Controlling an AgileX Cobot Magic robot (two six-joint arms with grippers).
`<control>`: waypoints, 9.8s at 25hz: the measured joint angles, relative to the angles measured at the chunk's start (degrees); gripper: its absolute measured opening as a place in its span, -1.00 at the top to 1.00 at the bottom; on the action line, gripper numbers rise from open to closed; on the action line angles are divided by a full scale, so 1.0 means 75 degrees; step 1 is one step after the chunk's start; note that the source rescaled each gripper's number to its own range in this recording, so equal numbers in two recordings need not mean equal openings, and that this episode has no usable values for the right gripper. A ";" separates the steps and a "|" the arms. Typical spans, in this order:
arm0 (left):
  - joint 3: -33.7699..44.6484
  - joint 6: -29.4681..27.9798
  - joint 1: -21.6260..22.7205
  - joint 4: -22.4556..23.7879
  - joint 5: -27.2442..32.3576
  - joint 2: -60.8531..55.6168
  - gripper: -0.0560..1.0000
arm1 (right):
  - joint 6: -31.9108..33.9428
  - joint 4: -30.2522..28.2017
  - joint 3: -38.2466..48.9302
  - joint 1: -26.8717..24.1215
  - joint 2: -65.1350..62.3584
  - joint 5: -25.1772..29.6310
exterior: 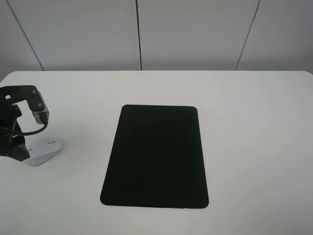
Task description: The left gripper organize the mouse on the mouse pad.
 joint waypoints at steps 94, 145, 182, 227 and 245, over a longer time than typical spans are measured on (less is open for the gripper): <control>-0.0319 -0.1861 -0.0323 -0.0475 -0.1149 0.0810 0.87 | 0.0000 0.0000 0.0000 0.0000 0.0000 0.0000; -0.5848 -1.1732 -0.5697 -0.0404 0.0423 0.4450 0.87 | 0.0000 0.0000 0.0000 0.0000 0.0000 0.0000; -0.5787 -1.2649 -0.5741 0.0236 -0.0074 0.4855 0.87 | 0.0000 0.0000 0.0000 0.0000 0.0000 0.0000; -0.6392 -1.2401 -0.5758 0.1432 0.0952 0.3420 -1.00 | 0.0000 0.0000 0.0000 0.0000 0.0000 0.0000; -0.5720 -1.0332 -0.4739 0.1381 0.1599 0.1624 -1.00 | 0.0000 0.0000 0.0000 0.0000 0.0000 0.0000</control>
